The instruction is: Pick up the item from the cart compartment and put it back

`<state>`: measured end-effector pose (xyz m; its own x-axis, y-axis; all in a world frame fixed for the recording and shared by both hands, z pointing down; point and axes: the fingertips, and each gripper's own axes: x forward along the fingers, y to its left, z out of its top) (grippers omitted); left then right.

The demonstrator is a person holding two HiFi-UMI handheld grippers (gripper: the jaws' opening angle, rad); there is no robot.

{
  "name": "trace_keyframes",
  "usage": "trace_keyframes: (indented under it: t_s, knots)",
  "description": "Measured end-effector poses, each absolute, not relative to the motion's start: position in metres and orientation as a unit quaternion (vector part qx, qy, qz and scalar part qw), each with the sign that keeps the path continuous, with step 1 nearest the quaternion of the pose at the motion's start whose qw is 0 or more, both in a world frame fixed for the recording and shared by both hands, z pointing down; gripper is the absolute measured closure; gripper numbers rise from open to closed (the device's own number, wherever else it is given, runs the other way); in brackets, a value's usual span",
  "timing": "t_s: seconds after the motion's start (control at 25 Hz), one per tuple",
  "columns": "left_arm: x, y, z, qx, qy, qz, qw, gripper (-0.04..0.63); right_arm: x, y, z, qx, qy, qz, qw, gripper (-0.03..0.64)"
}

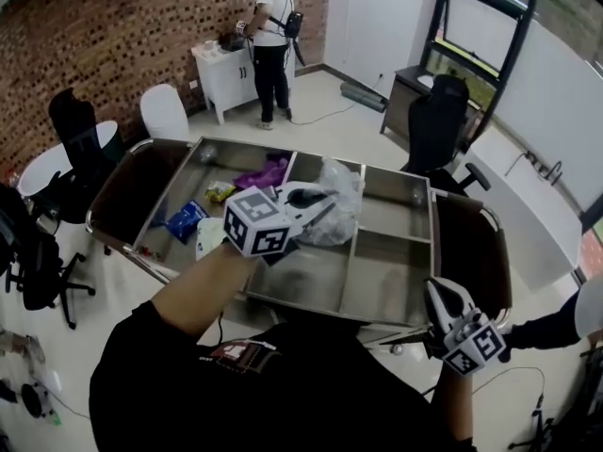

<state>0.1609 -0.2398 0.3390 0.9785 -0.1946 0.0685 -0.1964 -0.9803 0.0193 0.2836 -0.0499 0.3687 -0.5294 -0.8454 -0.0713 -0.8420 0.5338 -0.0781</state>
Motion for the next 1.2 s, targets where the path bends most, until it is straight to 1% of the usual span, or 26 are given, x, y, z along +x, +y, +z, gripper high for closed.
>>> trace_keyframes:
  t_s: [0.2, 0.32, 0.44, 0.56, 0.6, 0.68, 0.72, 0.76, 0.92, 1.08, 1.2]
  knots:
    - [0.256, -0.263, 0.363, 0.989, -0.128, 0.072, 0.027, 0.603, 0.345, -0.005, 0.381, -0.520, 0.852, -0.015, 0.063, 0.629]
    - [0.304, -0.283, 0.392, 0.980, -0.159, 0.122, 0.005, 0.603, 0.369, 0.018, 0.384, -0.537, 0.839, -0.016, 0.086, 0.629]
    - [0.342, -0.302, 0.423, 0.966, -0.189, 0.177, 0.002, 0.603, 0.396, 0.038, 0.398, -0.564, 0.821, -0.019, 0.088, 0.629]
    - [0.369, -0.314, 0.445, 0.950, -0.206, 0.234, -0.029, 0.601, 0.410, 0.055, 0.402, -0.580, 0.809, -0.024, 0.095, 0.629]
    - [0.375, -0.316, 0.451, 0.946, -0.206, 0.249, -0.034, 0.566, 0.414, 0.059, 0.402, -0.584, 0.806, -0.025, 0.098, 0.629]
    - [0.384, -0.319, 0.459, 0.941, -0.204, 0.267, -0.026, 0.405, 0.420, 0.066, 0.403, -0.591, 0.800, -0.024, 0.102, 0.629]
    - [0.387, -0.320, 0.460, 0.940, -0.205, 0.271, -0.021, 0.352, 0.423, 0.069, 0.404, -0.594, 0.797, -0.023, 0.104, 0.629]
    - [0.388, -0.322, 0.461, 0.939, -0.208, 0.273, -0.020, 0.331, 0.424, 0.071, 0.404, -0.596, 0.796, -0.022, 0.104, 0.629]
    - [0.387, -0.319, 0.456, 0.942, -0.201, 0.270, -0.017, 0.324, 0.426, 0.072, 0.408, -0.598, 0.795, -0.029, 0.098, 0.629]
    - [0.374, -0.292, 0.432, 0.958, -0.169, 0.234, -0.005, 0.324, 0.414, 0.062, 0.399, -0.582, 0.807, -0.022, 0.098, 0.629]
    - [0.359, -0.286, 0.431, 0.958, -0.155, 0.242, 0.009, 0.324, 0.398, 0.049, 0.396, -0.567, 0.818, -0.019, 0.094, 0.629]
